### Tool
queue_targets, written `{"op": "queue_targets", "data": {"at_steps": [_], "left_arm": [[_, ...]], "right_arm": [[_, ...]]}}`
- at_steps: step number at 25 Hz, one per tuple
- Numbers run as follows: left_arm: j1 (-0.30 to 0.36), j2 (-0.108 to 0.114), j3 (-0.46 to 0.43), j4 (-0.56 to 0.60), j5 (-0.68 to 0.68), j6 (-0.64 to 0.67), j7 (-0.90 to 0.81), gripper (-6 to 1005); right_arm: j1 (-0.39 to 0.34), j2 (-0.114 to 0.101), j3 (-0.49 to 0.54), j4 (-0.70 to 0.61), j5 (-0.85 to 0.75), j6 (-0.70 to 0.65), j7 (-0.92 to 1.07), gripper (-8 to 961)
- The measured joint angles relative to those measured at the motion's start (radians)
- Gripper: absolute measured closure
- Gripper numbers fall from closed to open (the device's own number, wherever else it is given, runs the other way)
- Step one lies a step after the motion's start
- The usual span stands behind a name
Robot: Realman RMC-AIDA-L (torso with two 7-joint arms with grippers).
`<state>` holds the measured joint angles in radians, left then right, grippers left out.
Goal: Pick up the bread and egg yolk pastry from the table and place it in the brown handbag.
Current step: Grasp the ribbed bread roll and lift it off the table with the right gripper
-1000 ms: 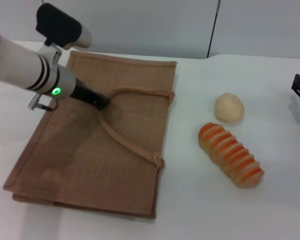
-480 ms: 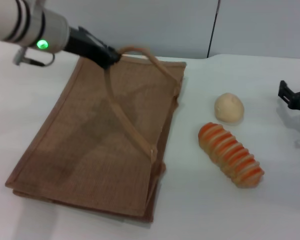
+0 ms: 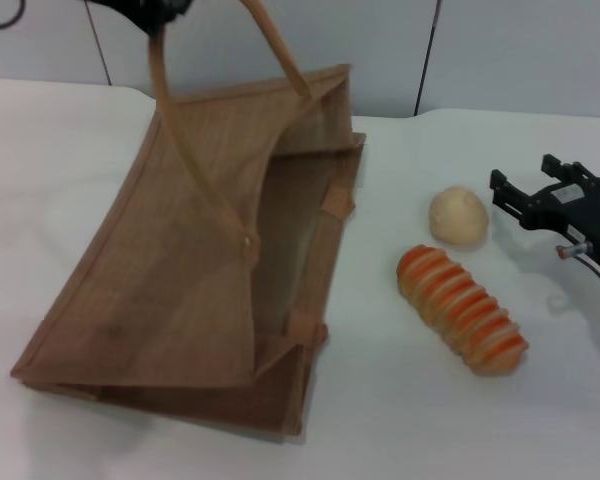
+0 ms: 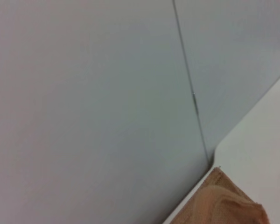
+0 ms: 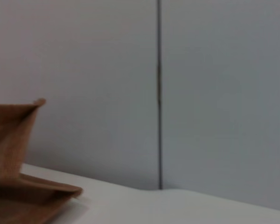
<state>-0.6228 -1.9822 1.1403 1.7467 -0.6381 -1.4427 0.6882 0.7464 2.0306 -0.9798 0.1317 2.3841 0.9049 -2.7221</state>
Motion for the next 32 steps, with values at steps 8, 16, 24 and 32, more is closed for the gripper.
{"op": "queue_targets", "data": {"at_steps": [8,16,24,32], "left_arm": [[-0.012,0.004,-0.006,0.125,0.023,-0.076,-0.029,880],[-0.026,0.006,-0.008,0.173,0.03,-0.128,-0.038,881],[-0.029,0.007,-0.008,0.172,0.031,-0.133,-0.039,880],[-0.023,0.011,-0.008,0.169,0.032,-0.131,-0.039,881]], "right_arm": [[0.007,-0.01,-0.172,-0.006,-0.018,0.025,0.152,163],[0.003,-0.046,-0.43,0.0,-0.019,0.168,0.344,163],[0.024,-0.086,-0.641,-0.002,-0.02,0.254,0.504,167],[0.079,-0.1,-0.744,0.025,-0.013,0.271,0.554,168]]}}
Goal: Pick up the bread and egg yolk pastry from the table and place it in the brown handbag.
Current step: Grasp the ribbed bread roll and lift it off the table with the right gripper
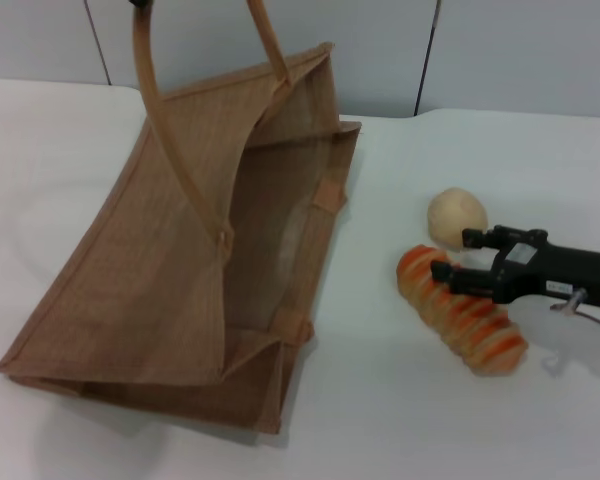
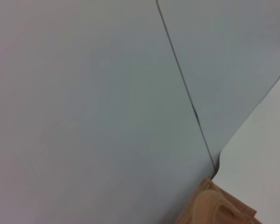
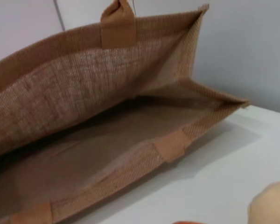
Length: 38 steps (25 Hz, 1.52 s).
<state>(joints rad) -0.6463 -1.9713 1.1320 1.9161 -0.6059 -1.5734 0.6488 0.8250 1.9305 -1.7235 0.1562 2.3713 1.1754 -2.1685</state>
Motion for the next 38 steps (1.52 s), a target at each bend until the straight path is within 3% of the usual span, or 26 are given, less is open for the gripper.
{"op": "queue_targets", "data": {"at_steps": [5,8,27,38], "left_arm": [[0.003,0.0,-0.008,-0.001,0.0,0.003,0.0,881],[0.005,-0.002,-0.021,-0.002,0.002,0.004,0.005,881],[0.005,-0.011,-0.021,-0.038,0.053,0.018,0.009,881],[0.007,-0.015,-0.019,-0.053,0.048,0.03,0.01,881]], "right_arm": [[0.007,-0.039,0.016,0.005,0.043,0.133,-0.006,169],[-0.003,-0.046,0.012,0.0,0.127,0.155,-0.028,169],[0.033,-0.037,0.006,0.059,0.48,0.029,-0.145,168],[0.066,-0.027,0.136,0.048,0.502,-0.071,-0.185,169]]}}
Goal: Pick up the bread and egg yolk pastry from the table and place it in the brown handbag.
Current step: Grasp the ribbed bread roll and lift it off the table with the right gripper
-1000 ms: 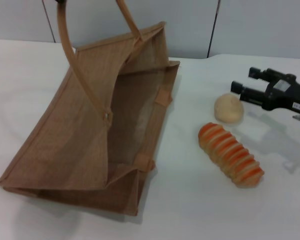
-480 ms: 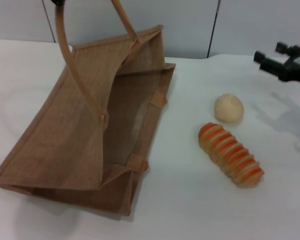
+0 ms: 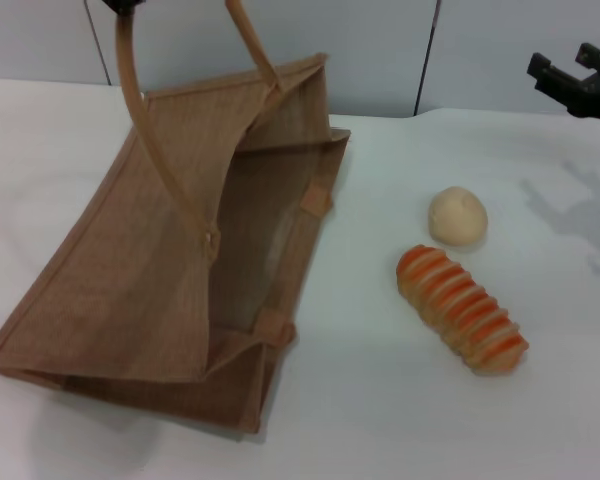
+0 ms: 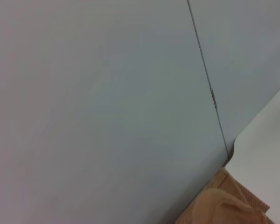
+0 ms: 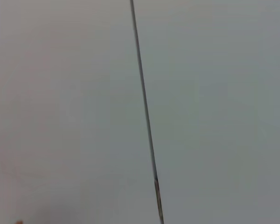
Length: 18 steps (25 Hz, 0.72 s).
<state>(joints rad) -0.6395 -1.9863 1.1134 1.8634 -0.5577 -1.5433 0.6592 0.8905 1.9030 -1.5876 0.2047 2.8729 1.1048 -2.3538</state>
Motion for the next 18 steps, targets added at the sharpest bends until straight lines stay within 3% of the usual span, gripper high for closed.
{"op": "queue_targets", "data": {"at_steps": [8,12,18], "left_arm": [[-0.001,-0.005,-0.002,-0.015,-0.004,0.018,0.002,881],[0.0,-0.005,0.002,-0.015,-0.006,0.025,0.002,881],[0.0,-0.005,0.003,-0.015,-0.006,0.025,0.002,880]], "right_arm": [[-0.018,0.015,0.173,-0.029,0.001,0.084,-0.025,169],[-0.062,0.025,0.197,-0.112,0.0,0.113,0.013,169],[-0.123,0.039,0.202,-0.246,0.0,-0.046,0.057,169]]}}
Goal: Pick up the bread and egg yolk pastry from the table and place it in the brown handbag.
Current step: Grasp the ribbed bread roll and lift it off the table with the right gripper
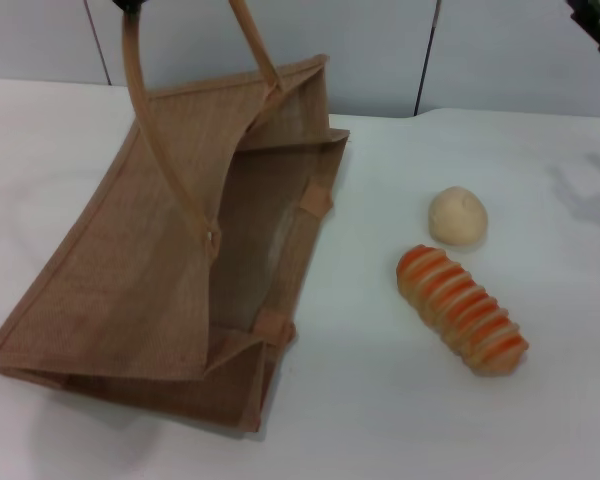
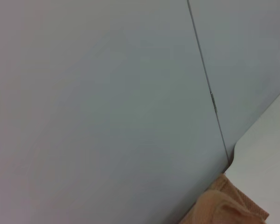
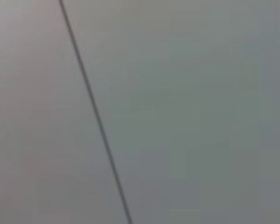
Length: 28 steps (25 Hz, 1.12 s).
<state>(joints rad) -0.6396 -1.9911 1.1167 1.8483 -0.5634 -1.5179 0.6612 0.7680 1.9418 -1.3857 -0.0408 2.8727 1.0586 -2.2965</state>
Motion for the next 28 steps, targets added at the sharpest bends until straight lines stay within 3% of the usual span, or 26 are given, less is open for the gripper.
{"op": "queue_targets", "data": {"at_steps": [6,8,11,17,21,28], "left_arm": [[0.0,0.0,-0.005,0.0,0.0,0.0,0.0,880],[0.0,-0.001,-0.005,-0.001,0.0,0.0,0.0,880],[0.0,-0.001,-0.006,-0.001,0.001,0.0,0.0,880],[0.0,-0.001,-0.006,-0.002,0.001,-0.001,0.0,880],[0.001,-0.003,-0.006,-0.002,0.001,-0.001,0.0,880],[0.002,-0.003,-0.006,-0.012,0.004,0.0,0.0,880]], "right_arm": [[-0.037,0.046,0.0,-0.12,-0.003,-0.19,-0.131,168],[-0.059,0.066,0.001,-0.191,-0.003,-0.269,-0.182,168],[-0.103,0.08,-0.009,-0.308,-0.006,-0.404,-0.221,168],[-0.197,0.083,-0.065,-0.536,-0.068,-0.614,-0.164,168],[-0.22,0.086,-0.111,-0.643,-0.104,-0.761,-0.148,169],[-0.24,0.079,-0.28,-0.79,-0.108,-0.992,-0.079,169]]}}
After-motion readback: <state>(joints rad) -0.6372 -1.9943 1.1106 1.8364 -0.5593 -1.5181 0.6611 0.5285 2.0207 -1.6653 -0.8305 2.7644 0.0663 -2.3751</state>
